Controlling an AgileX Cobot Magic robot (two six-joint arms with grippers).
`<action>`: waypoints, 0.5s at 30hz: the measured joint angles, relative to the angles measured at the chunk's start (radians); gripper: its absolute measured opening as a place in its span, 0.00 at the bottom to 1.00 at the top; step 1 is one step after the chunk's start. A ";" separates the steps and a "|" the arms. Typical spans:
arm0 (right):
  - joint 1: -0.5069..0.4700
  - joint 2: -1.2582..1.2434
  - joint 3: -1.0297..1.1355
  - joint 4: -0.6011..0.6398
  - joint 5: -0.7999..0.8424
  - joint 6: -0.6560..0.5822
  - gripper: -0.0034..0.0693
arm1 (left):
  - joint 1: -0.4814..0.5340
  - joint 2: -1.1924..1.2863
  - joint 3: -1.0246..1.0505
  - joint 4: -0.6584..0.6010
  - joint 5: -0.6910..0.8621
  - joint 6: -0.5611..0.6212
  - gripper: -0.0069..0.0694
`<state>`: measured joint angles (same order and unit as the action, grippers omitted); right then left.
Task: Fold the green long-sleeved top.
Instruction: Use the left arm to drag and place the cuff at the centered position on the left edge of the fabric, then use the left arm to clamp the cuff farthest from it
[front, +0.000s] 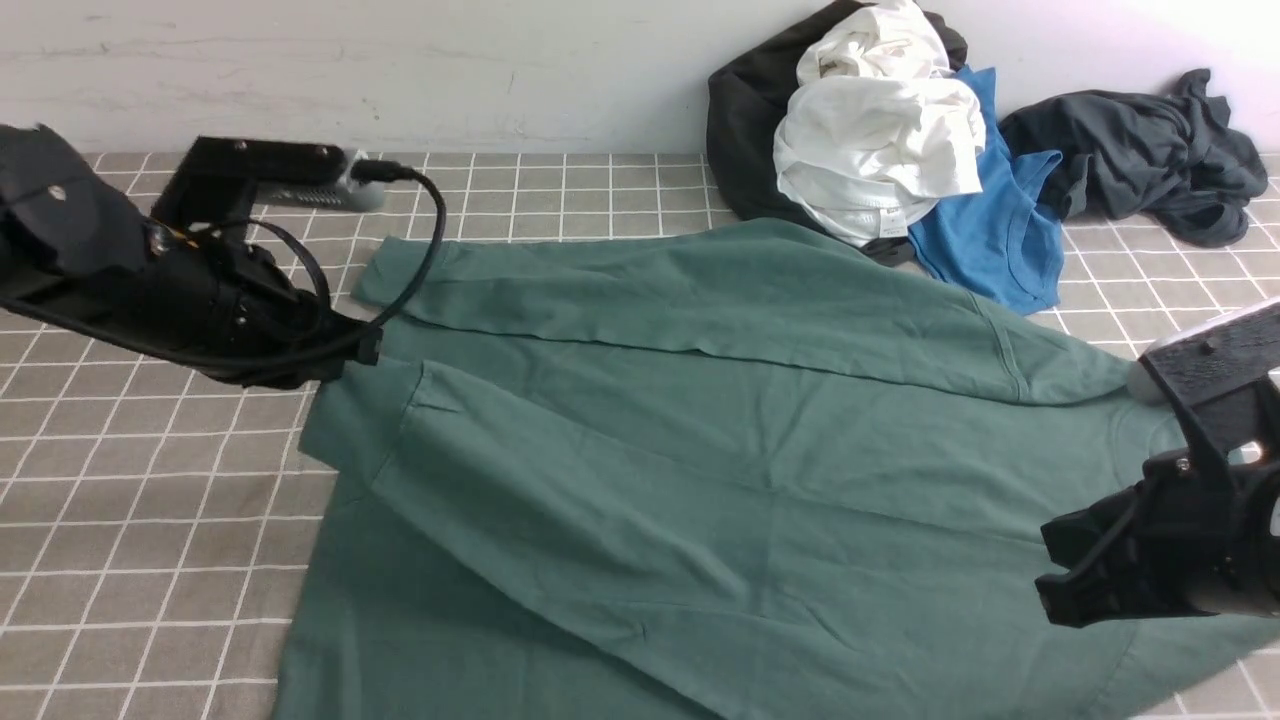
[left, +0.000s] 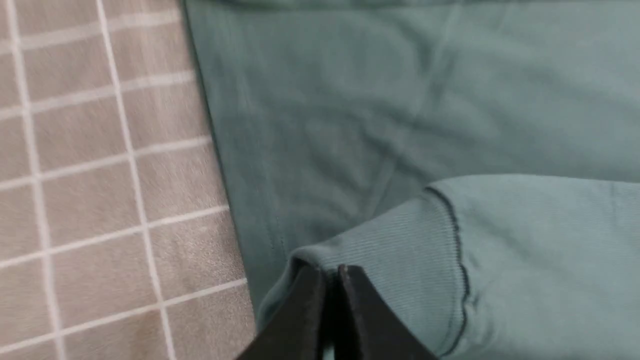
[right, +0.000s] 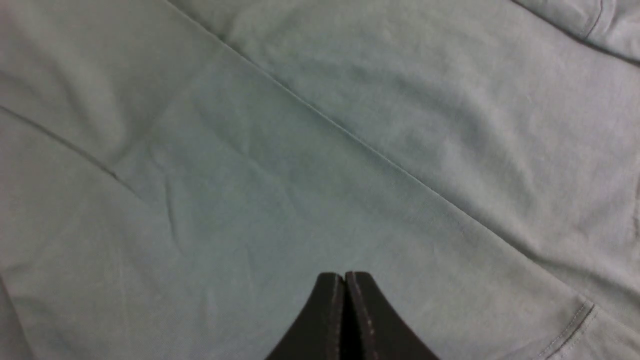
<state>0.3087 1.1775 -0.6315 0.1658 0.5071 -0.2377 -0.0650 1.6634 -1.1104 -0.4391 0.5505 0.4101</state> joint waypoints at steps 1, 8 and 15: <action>0.000 0.000 0.000 0.000 0.000 0.000 0.03 | 0.000 0.024 -0.015 0.001 0.007 0.000 0.13; 0.000 0.000 0.000 0.000 -0.003 0.000 0.03 | 0.013 0.245 -0.355 0.002 0.085 -0.098 0.50; 0.000 0.000 0.000 0.010 -0.008 0.000 0.03 | 0.072 0.514 -0.718 0.027 0.115 -0.301 0.62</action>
<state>0.3087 1.1775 -0.6315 0.1760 0.4989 -0.2377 0.0073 2.1770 -1.8287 -0.4118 0.6659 0.1094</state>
